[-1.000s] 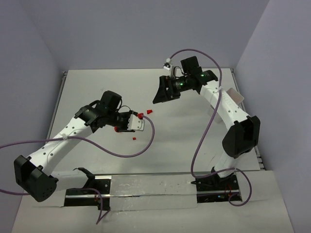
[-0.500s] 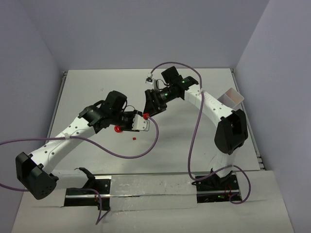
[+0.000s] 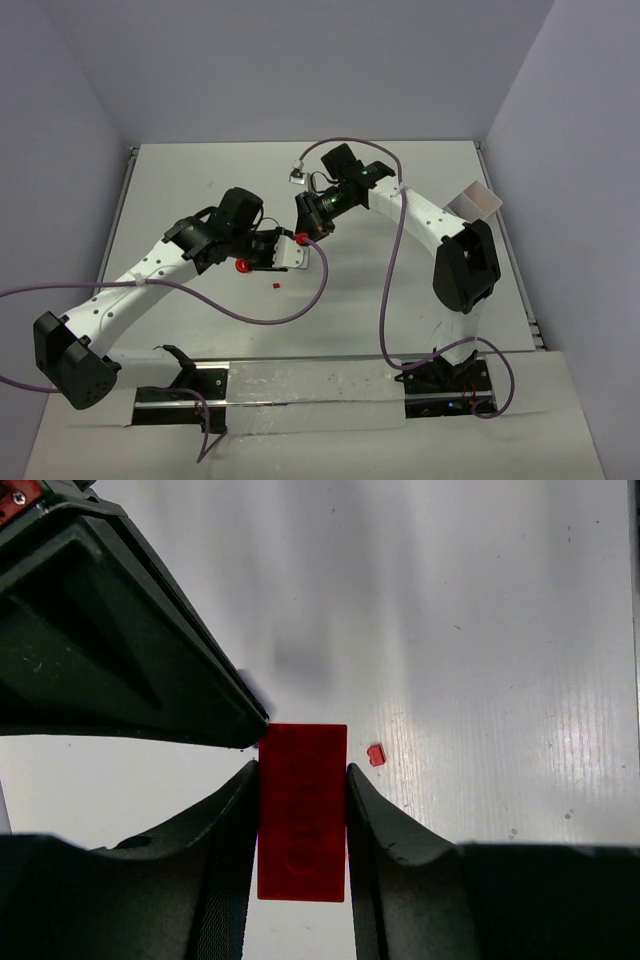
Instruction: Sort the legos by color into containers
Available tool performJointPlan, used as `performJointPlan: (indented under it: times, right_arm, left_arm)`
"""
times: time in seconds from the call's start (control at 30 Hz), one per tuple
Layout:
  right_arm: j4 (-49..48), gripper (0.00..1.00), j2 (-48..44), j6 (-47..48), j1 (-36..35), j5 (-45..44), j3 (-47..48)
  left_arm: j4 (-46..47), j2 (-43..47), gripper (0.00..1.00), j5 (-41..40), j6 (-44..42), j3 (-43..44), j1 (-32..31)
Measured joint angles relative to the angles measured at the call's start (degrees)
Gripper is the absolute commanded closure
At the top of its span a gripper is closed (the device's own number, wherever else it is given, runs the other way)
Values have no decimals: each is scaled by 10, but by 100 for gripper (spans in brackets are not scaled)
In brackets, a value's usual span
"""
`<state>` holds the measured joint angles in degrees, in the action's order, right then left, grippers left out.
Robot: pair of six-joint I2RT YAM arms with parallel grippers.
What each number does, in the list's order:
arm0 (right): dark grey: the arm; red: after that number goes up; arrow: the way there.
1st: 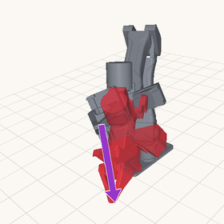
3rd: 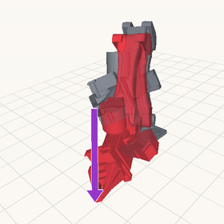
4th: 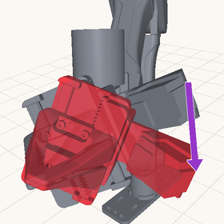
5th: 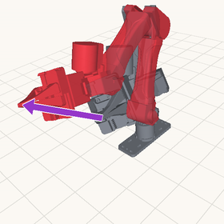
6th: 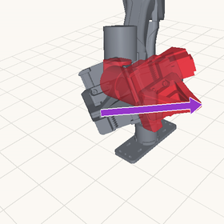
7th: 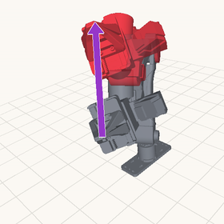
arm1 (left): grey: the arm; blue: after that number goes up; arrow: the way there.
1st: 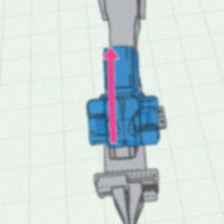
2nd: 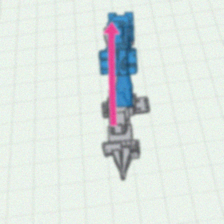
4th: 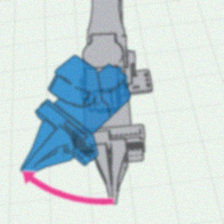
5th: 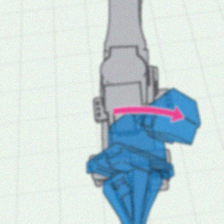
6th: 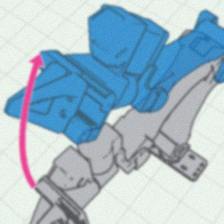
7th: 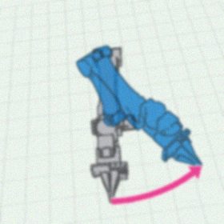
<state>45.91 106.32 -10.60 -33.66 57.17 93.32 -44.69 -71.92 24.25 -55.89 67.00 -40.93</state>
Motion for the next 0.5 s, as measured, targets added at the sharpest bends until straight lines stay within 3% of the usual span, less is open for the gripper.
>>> performJointPlan:
  times: [0.13,0.2,0.43,0.5]
  right_arm:
    - [0,90,0,2,1,7,0]
    - [0,85,0,2,1,7,0]
    - [2,39,0,14,7,-20,0]
    - [3,34,0,19,14,-47,0]
  left_arm:
    - [-1,0,100,-1,1,0,0]
    - [-1,0,100,-1,2,0,0]
    - [9,2,100,0,3,-4,0]
    - [17,6,100,1,12,-10,2]
